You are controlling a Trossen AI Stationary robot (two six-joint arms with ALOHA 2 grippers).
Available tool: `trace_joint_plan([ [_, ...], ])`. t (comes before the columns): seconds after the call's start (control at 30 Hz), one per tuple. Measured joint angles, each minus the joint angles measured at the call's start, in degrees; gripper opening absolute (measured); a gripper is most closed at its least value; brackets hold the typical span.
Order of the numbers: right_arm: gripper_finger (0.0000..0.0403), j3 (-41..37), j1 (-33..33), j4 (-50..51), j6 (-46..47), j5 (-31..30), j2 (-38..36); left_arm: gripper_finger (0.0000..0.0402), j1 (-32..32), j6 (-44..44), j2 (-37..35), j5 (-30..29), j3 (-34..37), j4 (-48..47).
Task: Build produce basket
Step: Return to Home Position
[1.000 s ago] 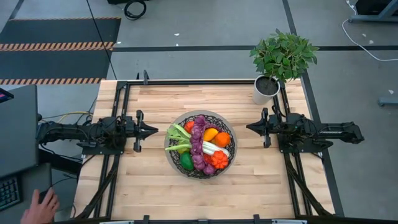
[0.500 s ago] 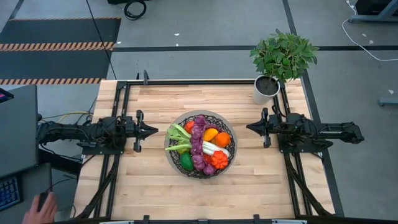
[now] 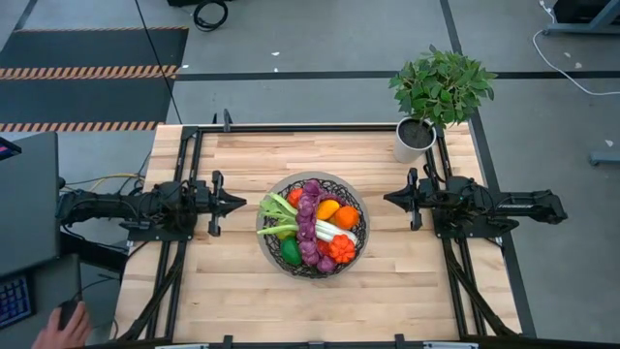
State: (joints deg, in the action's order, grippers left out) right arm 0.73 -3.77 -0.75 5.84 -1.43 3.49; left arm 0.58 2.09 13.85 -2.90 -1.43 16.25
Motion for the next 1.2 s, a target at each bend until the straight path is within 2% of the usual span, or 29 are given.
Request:
trace_joint_plan([
  [0.33,0.0016,0.0,0.0,0.0,0.0,0.0,0.0,0.0037,0.0,0.0,0.0,0.0,0.0,0.0],
  [0.63,0.0016,0.0,0.0,0.0,0.0,0.0,0.0,0.0026,0.0,0.0,0.0,0.0,0.0,0.0],
  [0.97,0.0016,0.0,0.0,0.0,0.0,0.0,0.0,0.0036,0.0,0.0,0.0,0.0,0.0,0.0],
  [1.2,0.0016,0.0,0.0,0.0,0.0,0.0,0.0,0.0028,0.0,0.0,0.0,0.0,0.0,0.0],
])
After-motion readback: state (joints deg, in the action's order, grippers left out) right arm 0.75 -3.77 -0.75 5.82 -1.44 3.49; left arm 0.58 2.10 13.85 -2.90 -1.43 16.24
